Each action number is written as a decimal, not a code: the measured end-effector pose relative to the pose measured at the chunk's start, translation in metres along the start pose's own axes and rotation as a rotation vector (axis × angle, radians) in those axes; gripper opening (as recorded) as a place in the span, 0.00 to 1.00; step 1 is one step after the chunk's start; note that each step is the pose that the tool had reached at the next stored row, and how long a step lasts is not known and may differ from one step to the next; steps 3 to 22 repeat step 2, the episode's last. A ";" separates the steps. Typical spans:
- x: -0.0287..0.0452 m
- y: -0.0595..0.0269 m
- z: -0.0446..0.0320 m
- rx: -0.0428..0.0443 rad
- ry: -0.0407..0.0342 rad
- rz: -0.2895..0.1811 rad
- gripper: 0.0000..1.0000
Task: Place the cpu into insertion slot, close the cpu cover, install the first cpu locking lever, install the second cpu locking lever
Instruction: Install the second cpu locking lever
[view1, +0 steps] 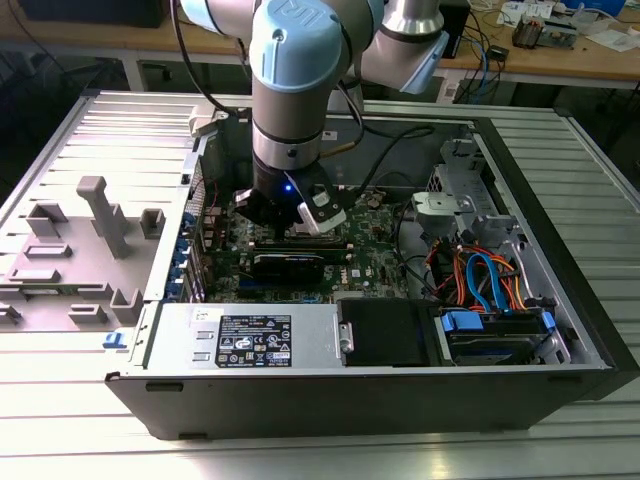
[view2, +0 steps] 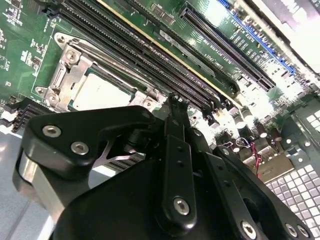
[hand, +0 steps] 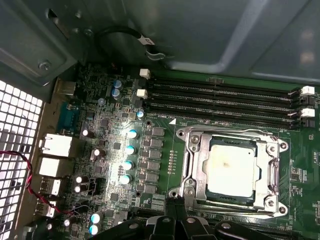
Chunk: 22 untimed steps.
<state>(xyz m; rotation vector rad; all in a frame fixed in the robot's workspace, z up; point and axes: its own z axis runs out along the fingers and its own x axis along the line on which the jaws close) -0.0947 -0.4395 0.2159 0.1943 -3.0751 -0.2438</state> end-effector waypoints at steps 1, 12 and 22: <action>0.0000 0.0000 0.0000 0.0002 0.0000 0.000 0.11; 0.0000 0.0000 0.0000 0.0003 0.0001 0.000 0.11; 0.0000 0.0000 0.0000 0.0003 0.0001 0.000 0.11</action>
